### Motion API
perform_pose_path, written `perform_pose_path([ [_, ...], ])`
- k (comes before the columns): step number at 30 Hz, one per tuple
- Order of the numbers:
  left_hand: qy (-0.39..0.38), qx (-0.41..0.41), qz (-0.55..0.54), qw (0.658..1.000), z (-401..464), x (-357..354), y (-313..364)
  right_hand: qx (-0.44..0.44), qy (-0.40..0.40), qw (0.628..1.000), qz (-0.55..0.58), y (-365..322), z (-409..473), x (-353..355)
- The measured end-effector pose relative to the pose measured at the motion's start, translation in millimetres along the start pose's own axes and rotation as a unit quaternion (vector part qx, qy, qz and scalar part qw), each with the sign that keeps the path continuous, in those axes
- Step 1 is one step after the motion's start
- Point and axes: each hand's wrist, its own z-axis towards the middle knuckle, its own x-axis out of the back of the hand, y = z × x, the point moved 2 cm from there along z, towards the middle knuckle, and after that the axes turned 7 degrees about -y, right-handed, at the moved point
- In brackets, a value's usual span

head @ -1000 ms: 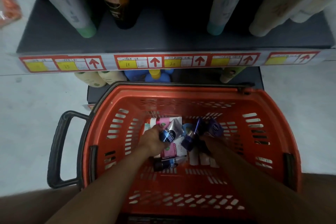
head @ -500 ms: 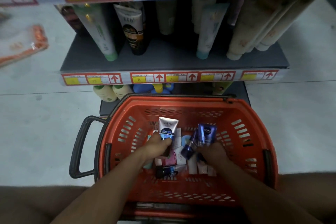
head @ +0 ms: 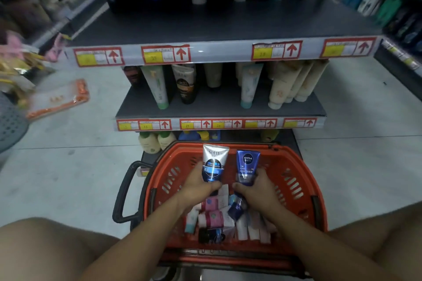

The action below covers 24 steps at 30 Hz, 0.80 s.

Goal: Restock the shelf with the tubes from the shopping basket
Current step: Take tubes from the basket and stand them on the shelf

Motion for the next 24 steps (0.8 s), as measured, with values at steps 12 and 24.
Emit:
perform_pose_path([
  [12, 0.123, -0.111, 0.004, 0.986, -61.7, 41.6, 73.5, 0.137, 0.075, 0.987, -0.034, -106.5, -50.4, 27.0],
  [24, 0.219, -0.220, 0.025, 0.950, -91.4, 90.6, 137.4, 0.235, 0.129, 0.962, -0.046, -202.3, -68.0, 30.9],
])
